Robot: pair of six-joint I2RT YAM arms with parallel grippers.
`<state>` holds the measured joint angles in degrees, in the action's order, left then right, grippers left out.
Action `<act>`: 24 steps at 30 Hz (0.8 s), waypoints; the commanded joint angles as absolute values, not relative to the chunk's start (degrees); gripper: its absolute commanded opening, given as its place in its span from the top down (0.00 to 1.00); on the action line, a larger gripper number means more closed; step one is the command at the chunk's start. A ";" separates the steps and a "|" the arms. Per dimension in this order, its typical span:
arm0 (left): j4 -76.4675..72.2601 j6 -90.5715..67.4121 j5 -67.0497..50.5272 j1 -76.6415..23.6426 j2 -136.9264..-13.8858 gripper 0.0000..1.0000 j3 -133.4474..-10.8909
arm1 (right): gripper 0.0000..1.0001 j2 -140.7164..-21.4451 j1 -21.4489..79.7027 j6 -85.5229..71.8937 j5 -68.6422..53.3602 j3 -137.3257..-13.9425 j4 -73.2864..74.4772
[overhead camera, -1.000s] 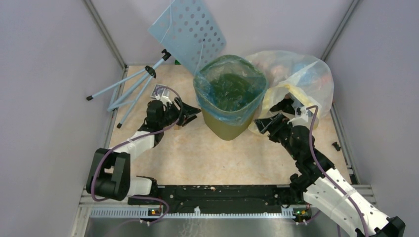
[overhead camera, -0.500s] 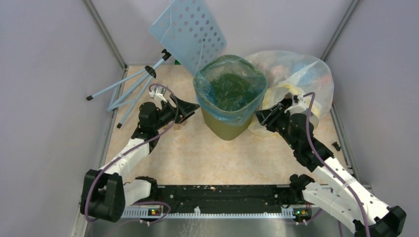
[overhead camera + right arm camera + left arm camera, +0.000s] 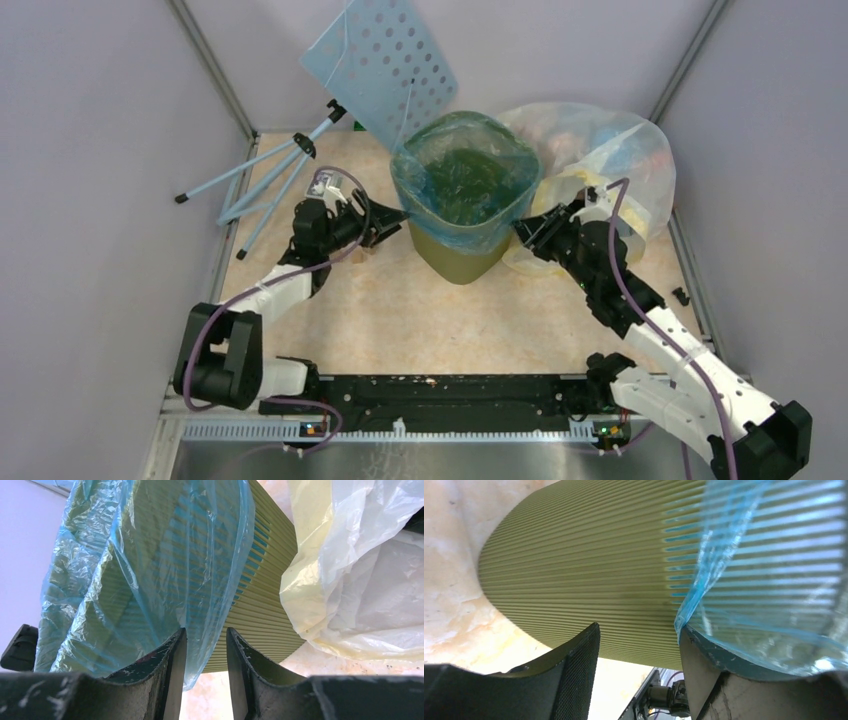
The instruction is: Put the trash bags into the trash bin
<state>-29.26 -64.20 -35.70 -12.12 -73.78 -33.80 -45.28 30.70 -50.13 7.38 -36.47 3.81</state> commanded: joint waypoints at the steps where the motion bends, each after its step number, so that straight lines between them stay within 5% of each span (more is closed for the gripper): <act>1: -31.83 -61.02 -35.00 -12.19 -76.94 0.37 -34.64 | 0.66 -44.76 29.88 -47.06 7.10 -39.23 3.11; 10: -27.09 -55.82 -32.34 -12.13 -76.21 0.38 -32.07 | 0.72 -47.66 29.88 -26.95 6.73 -59.01 19.83; 16: -21.17 -51.61 -29.01 -11.89 -71.88 0.25 -33.12 | 1.00 -61.34 30.00 -16.15 -3.28 -77.44 32.52; 24: -12.06 -47.01 -26.19 -11.61 -65.70 0.16 -37.86 | 1.00 -85.15 36.24 -5.26 -0.84 -99.62 49.73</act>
<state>-15.77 -51.07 -28.34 -12.03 -69.10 -33.82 -77.03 32.88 -13.04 -1.43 -92.79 36.95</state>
